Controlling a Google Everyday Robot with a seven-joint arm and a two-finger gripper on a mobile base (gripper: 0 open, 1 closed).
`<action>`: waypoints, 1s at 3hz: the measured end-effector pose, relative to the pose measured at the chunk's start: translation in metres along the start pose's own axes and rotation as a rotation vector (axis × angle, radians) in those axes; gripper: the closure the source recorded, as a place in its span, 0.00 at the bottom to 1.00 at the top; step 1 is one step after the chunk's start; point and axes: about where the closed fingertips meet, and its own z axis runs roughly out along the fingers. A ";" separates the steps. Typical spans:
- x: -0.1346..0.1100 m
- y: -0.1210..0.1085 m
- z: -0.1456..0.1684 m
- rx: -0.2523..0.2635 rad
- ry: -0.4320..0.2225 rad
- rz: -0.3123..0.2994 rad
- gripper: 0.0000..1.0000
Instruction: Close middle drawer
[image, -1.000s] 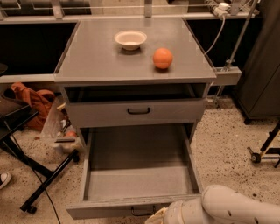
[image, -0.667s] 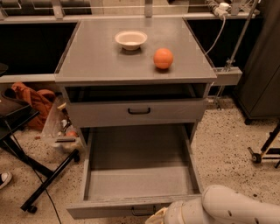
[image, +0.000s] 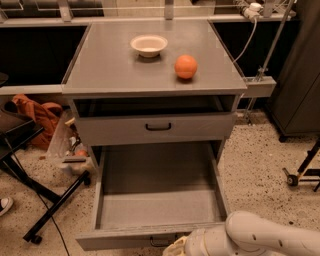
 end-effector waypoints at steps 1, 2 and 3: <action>0.012 -0.018 0.036 -0.069 -0.039 0.010 1.00; 0.020 -0.029 0.062 -0.121 -0.047 0.011 1.00; 0.019 -0.036 0.076 -0.128 -0.060 -0.005 0.81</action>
Offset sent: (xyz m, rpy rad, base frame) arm 0.0279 0.0392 -0.0956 0.1327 0.0953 0.0918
